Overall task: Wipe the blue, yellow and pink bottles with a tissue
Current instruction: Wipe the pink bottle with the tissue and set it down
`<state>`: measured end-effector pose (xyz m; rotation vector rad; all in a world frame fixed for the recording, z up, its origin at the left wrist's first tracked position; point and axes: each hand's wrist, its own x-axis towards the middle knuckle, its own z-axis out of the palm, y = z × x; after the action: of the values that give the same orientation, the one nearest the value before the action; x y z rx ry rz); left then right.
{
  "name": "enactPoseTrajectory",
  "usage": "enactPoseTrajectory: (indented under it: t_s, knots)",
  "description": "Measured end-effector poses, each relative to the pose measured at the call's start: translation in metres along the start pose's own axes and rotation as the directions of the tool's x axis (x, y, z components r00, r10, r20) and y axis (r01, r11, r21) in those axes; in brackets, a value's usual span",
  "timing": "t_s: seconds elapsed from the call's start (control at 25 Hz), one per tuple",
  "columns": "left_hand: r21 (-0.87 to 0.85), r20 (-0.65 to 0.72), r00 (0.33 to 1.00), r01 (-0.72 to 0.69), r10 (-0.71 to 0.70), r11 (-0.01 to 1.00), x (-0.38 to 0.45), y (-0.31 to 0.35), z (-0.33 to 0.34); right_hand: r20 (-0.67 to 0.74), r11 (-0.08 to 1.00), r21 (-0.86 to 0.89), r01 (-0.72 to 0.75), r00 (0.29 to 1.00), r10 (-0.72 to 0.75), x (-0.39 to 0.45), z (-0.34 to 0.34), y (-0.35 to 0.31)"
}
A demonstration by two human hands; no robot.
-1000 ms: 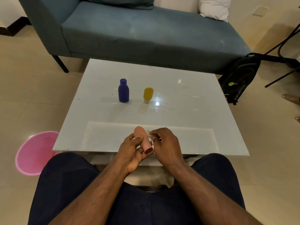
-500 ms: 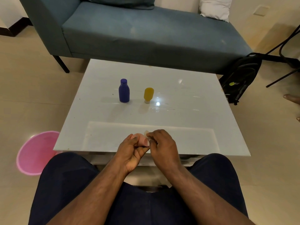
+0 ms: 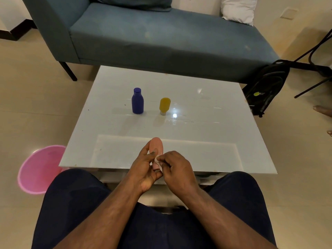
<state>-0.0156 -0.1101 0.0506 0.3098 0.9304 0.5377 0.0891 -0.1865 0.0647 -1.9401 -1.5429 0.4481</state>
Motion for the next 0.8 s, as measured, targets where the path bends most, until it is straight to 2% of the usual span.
enactPoseTrajectory:
  t_s: [0.08,0.24,0.36,0.44,0.52,0.6,0.72,0.8]
  knots:
    - [0.029,0.017,1.000,0.012,-0.013,1.000,-0.004,-0.004,0.003,-0.011,0.998,-0.068,0.004,1.000,-0.005,0.015,0.000,0.004]
    - [-0.005,0.039,0.997,0.067,-0.067,0.998,-0.007,-0.008,0.005,-0.113,0.989,-0.098,-0.108,0.989,0.097,0.045,-0.010,0.011]
    - [-0.054,0.073,0.994,0.081,-0.077,0.995,-0.004,-0.004,0.004,-0.046,0.991,-0.112,-0.071,0.997,0.066,0.031,-0.004,-0.004]
    - [-0.021,0.094,0.994,0.063,-0.061,0.998,0.000,-0.005,0.000,0.039,0.987,-0.155,0.030,0.999,-0.024,0.011,0.000,-0.015]
    - [0.026,0.109,0.992,0.059,-0.061,0.998,0.001,-0.009,-0.001,0.096,0.983,-0.170,0.070,0.994,-0.054,0.008,-0.004,-0.015]
    - [0.093,0.076,0.995,0.050,-0.057,0.994,0.001,-0.011,0.000,0.030,0.991,-0.129,0.019,0.999,-0.015,0.024,-0.010,-0.006]
    - [0.170,0.043,0.998,0.027,-0.035,0.985,0.002,-0.010,0.000,-0.098,0.982,-0.108,-0.157,0.984,0.147,0.051,-0.016,0.009]
    - [0.180,0.052,0.998,0.015,-0.025,0.984,0.004,-0.010,-0.003,-0.117,0.977,-0.100,-0.186,0.978,0.174,0.053,-0.013,0.010]
